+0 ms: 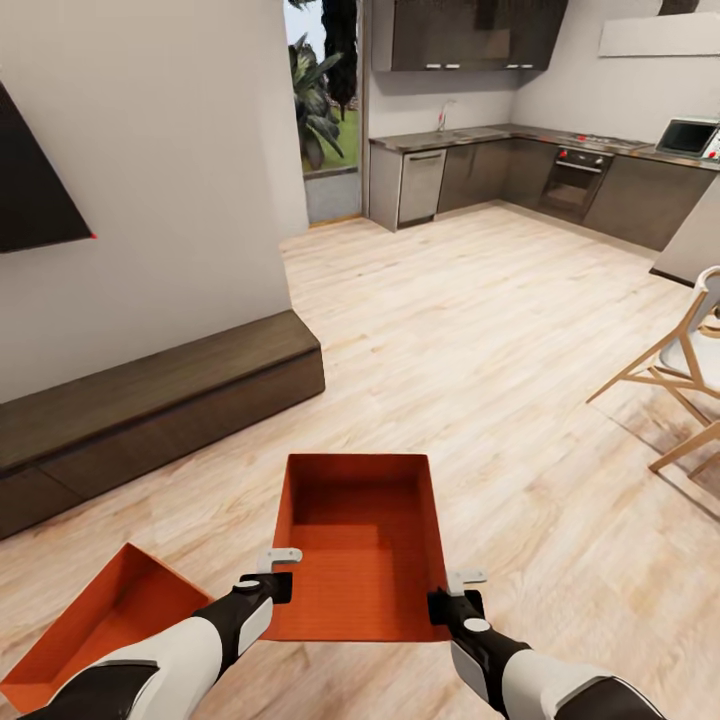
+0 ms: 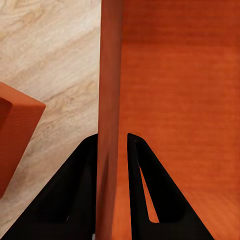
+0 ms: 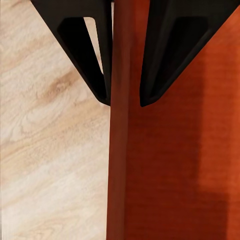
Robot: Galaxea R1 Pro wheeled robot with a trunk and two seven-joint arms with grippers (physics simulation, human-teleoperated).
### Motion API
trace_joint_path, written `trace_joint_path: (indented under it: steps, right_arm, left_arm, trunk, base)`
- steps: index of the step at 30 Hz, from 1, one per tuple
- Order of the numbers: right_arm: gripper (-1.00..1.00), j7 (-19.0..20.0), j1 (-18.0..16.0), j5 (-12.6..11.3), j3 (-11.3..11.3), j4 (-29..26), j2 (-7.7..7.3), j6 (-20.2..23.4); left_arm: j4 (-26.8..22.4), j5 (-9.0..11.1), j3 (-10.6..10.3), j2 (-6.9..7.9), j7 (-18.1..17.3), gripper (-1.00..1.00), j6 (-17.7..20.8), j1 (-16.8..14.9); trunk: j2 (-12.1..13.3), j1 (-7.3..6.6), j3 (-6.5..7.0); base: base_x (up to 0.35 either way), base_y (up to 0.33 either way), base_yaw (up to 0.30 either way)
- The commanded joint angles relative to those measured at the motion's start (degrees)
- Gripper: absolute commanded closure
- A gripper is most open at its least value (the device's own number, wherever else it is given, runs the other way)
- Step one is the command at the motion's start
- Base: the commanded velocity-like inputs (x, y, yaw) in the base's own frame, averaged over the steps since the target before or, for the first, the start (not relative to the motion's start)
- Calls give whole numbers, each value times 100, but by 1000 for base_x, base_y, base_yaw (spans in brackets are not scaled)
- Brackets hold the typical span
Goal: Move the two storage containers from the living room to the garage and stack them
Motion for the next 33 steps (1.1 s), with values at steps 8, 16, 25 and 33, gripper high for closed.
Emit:
trace_joint_path:
  steps: [8, 16, 25, 33]
  right_arm:
    - [100, -77, 58, -102, -82, -1, 8, -510]
    - [100, -77, 62, -103, -82, -1, 2, -517]
    - [100, -77, 59, -96, -82, -1, 0, -517]
    - [100, -77, 57, -94, -82, -1, 0, -517]
  left_arm:
    - [15, 1, 179, 104, 64, 100, 26, 0]
    - [15, 1, 179, 125, 64, 100, 26, 0]
    - [15, 1, 179, 144, 64, 100, 26, 0]
    - [15, 1, 179, 174, 64, 100, 26, 0]
  trunk:
    - [-7, 2, 69]
    - [-7, 2, 144]
    - [-7, 2, 229]
    - [-7, 2, 304]
  base:
    - [0, 0, 0]
    - [0, 0, 0]
    - [0, 0, 0]
    - [0, 0, 0]
